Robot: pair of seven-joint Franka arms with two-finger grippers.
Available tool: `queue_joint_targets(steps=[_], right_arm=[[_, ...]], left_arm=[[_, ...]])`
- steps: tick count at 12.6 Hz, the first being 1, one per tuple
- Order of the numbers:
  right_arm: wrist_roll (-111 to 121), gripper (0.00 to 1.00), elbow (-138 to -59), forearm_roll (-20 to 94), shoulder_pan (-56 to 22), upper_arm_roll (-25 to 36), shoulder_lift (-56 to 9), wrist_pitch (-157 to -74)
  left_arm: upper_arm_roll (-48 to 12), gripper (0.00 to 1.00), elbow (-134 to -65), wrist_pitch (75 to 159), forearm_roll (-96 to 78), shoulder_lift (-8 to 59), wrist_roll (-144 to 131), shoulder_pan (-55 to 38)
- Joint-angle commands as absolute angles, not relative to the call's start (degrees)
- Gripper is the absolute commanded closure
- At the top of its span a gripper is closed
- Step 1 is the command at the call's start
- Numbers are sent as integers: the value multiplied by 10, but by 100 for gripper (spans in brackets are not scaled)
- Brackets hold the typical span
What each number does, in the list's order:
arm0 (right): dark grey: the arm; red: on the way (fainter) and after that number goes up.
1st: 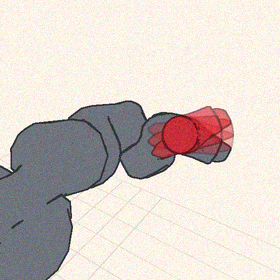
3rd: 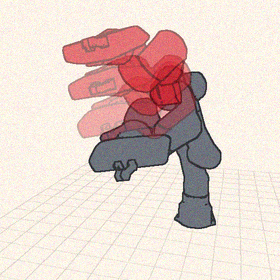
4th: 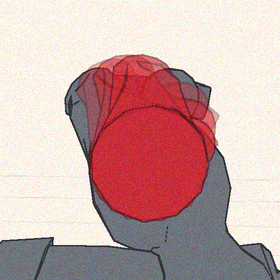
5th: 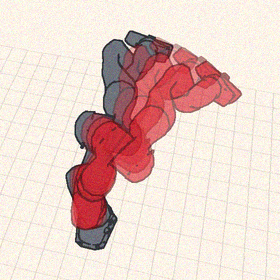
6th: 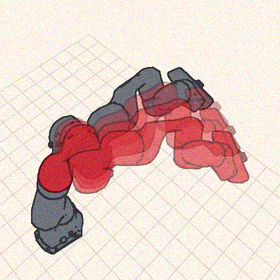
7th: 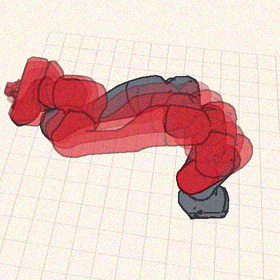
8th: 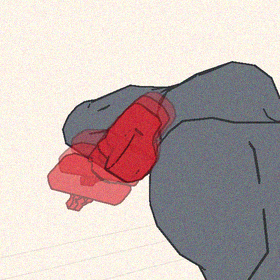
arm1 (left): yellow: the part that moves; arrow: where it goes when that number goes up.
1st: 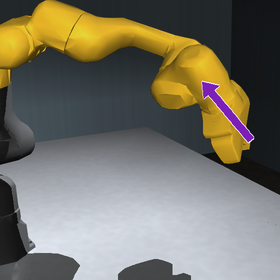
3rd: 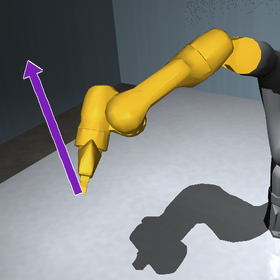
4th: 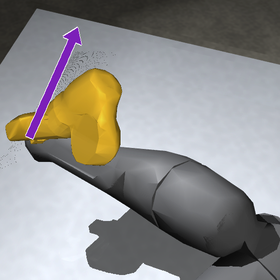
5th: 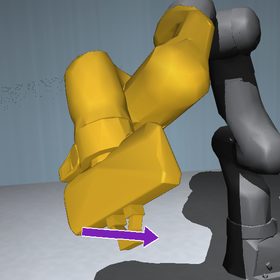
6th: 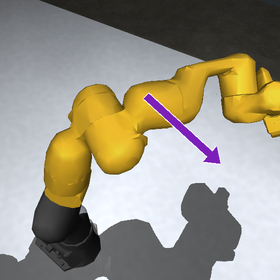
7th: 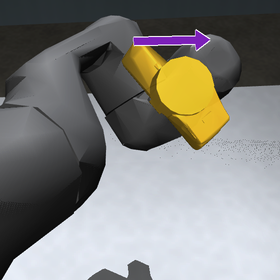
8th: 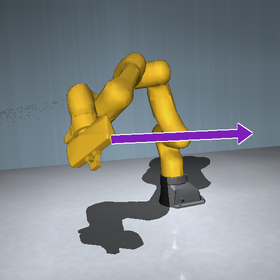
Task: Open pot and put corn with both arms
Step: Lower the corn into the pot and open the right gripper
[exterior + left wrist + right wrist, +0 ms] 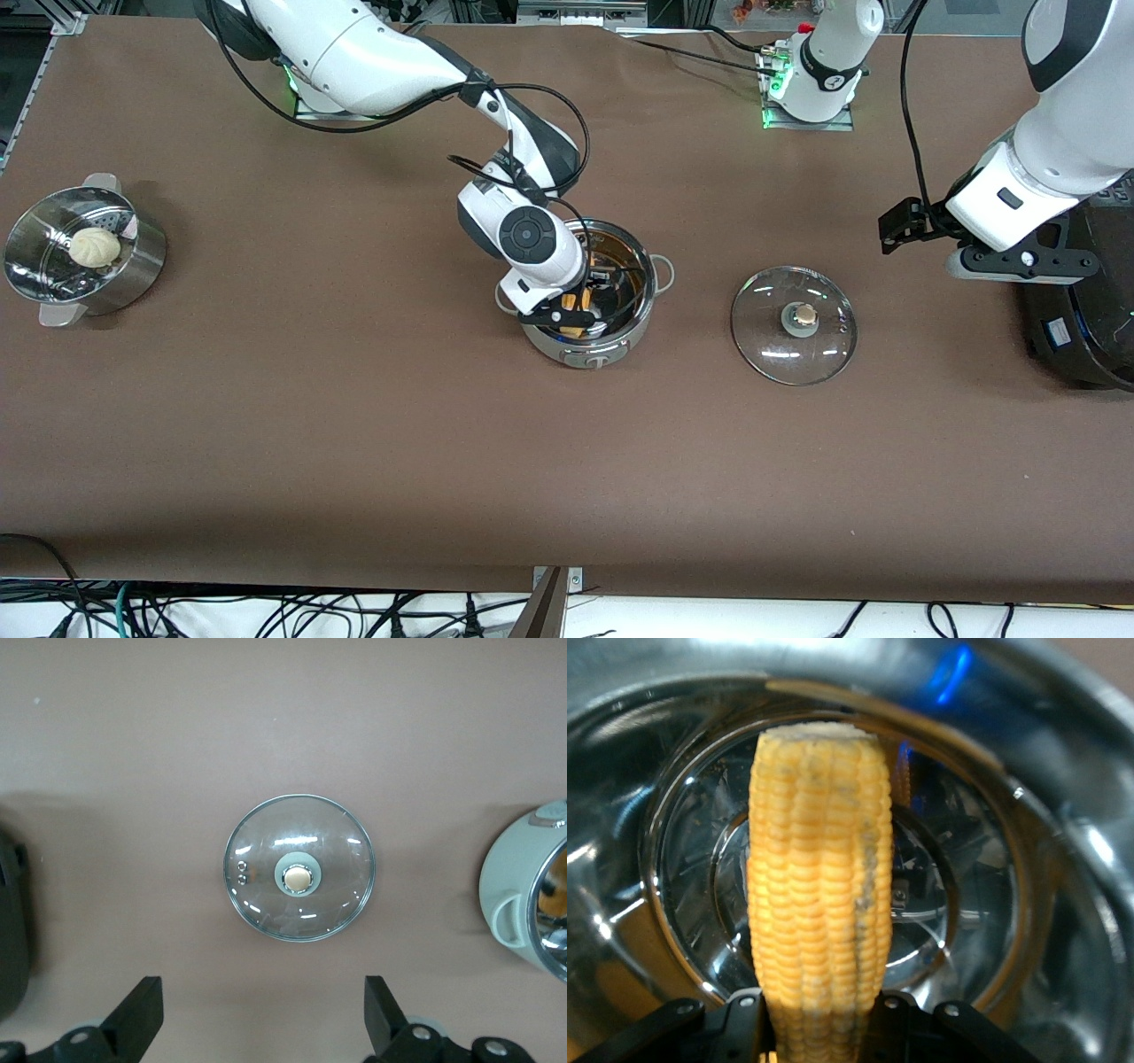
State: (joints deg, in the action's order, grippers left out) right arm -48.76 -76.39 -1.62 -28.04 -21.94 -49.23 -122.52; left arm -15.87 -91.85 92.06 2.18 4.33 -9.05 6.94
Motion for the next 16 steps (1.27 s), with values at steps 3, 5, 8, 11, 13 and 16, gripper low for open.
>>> queue_joint_targets(steps=[3, 5, 8, 11, 13, 16], right_arm=[[-498, 0, -744, -51, -294, -216, -501, -1223], [-497, 0, -744, -54, -295, -216, -491, -1216], [-493, 0, -738, -54, -294, -215, -442, -1125], [-475, 0, -684, -50, -229, -216, -344, -936], [-393, 0, -683, -47, -146, -214, -289, -881], [-280, 0, -682, -54, -40, -205, -263, -817]], left_arm=[[-161, 0, -901, 895, 14, 34, -124, 71], [-161, 0, -901, 896, 13, 34, -120, 71], [-135, 0, -910, 904, 12, 24, -65, 65], [-19, 0, -934, 911, 7, 9, -33, -36], [-18, 0, -952, 923, 8, -3, -33, -37], [-21, 0, -944, 918, 8, -2, -41, -39]])
